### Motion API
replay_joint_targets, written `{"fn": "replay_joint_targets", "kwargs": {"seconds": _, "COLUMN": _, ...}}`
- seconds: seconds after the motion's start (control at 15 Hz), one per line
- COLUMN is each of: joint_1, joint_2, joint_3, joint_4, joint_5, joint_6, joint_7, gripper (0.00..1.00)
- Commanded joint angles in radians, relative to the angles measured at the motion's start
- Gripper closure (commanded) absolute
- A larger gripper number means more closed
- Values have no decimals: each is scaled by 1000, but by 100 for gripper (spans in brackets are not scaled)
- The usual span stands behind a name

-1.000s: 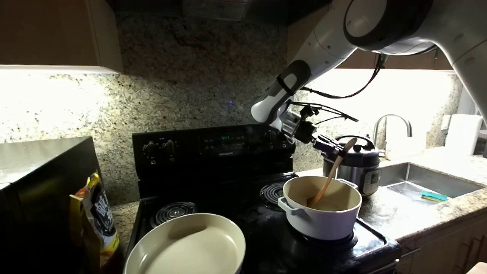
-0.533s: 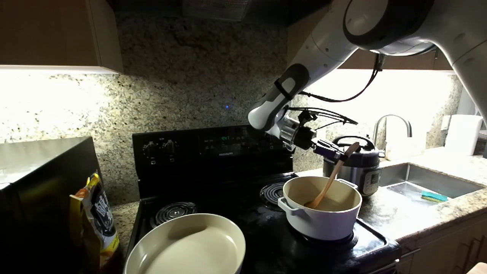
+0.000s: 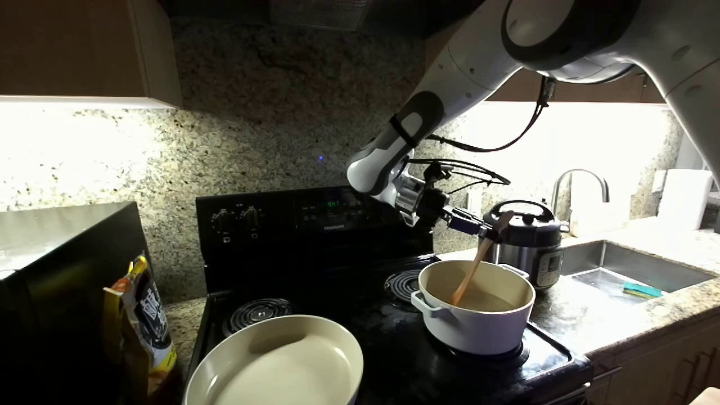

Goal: Use the wooden spoon to stir the liquid in the white pot.

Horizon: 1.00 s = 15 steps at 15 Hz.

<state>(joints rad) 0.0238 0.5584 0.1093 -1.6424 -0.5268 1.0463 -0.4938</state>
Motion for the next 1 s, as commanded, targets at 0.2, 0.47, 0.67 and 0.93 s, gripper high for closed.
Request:
{"fn": "replay_joint_targets", "kwargs": {"seconds": 0.2, "joint_1": -56, "joint_2": 3, "joint_3": -55, "joint_4": 47, "joint_5": 35, "joint_6": -59, "joint_7": 26, "gripper": 91}}
{"fn": "replay_joint_targets", "kwargs": {"seconds": 0.47, "joint_1": -86, "joint_2": 6, "joint_3": -73, "joint_4": 23, "joint_5": 3, "joint_6": -98, "joint_7": -7, "gripper": 91}}
{"fn": "replay_joint_targets", "kwargs": {"seconds": 0.67, "joint_1": -81, "joint_2": 39, "joint_3": -47, "joint_4": 15, "joint_5": -39, "joint_6": -149, "joint_7": -68, "gripper": 91}}
{"fn": "replay_joint_targets", "kwargs": {"seconds": 0.93, "joint_1": -52, "joint_2": 99, "joint_3": 12, "joint_4": 49, "joint_5": -105, "joint_6": -207, "joint_7": -171, "gripper": 91}}
